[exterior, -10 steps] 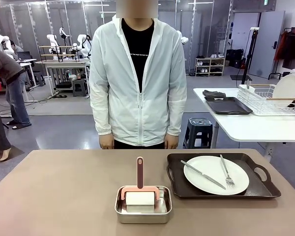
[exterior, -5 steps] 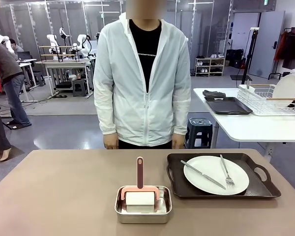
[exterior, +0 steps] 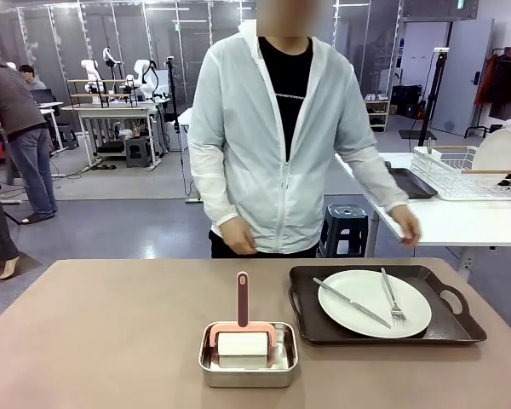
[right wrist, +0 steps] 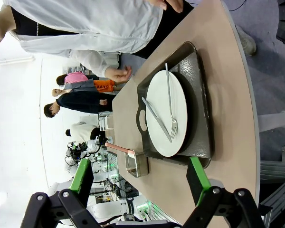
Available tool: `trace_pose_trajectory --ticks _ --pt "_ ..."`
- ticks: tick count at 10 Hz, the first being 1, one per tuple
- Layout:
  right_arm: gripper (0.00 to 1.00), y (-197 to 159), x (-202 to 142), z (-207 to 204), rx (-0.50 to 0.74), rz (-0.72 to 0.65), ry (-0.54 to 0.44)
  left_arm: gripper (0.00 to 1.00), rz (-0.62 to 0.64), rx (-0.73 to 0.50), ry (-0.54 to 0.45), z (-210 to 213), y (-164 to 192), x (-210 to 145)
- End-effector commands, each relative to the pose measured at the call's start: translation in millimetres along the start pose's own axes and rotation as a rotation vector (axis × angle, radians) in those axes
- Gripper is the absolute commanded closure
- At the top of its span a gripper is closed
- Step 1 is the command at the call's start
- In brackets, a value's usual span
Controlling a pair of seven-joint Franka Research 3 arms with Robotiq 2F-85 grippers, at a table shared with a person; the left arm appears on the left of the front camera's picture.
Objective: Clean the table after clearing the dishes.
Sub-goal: When the right (or left) Handle tray is removed, use the right hand (or left hand) to clean the right (or left) side of the table with the Lint Roller.
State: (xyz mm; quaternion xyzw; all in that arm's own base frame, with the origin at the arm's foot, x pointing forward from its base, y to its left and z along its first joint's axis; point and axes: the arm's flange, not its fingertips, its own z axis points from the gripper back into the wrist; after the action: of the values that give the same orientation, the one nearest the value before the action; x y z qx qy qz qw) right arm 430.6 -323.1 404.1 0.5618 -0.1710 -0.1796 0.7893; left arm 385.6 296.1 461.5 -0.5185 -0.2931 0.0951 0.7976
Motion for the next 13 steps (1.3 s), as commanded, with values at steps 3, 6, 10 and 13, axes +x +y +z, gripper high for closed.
trace_pose_trajectory --ticks 3,6,10,13 --pt "0.00 3.0 -1.8 0.5 0.002 0.003 -0.002 0.00 -0.015 -0.007 0.011 4.5 0.4 0.1" --pt "0.00 3.0 -1.8 0.5 0.002 0.003 -0.002 0.00 -0.015 -0.007 0.011 4.5 0.4 0.1" --pt "0.00 3.0 -1.8 0.5 0.002 0.003 -0.002 0.00 -0.015 -0.007 0.011 4.5 0.4 0.1" --pt "0.00 3.0 -1.8 0.5 0.002 0.003 -0.002 0.00 -0.015 -0.007 0.011 4.5 0.4 0.1"
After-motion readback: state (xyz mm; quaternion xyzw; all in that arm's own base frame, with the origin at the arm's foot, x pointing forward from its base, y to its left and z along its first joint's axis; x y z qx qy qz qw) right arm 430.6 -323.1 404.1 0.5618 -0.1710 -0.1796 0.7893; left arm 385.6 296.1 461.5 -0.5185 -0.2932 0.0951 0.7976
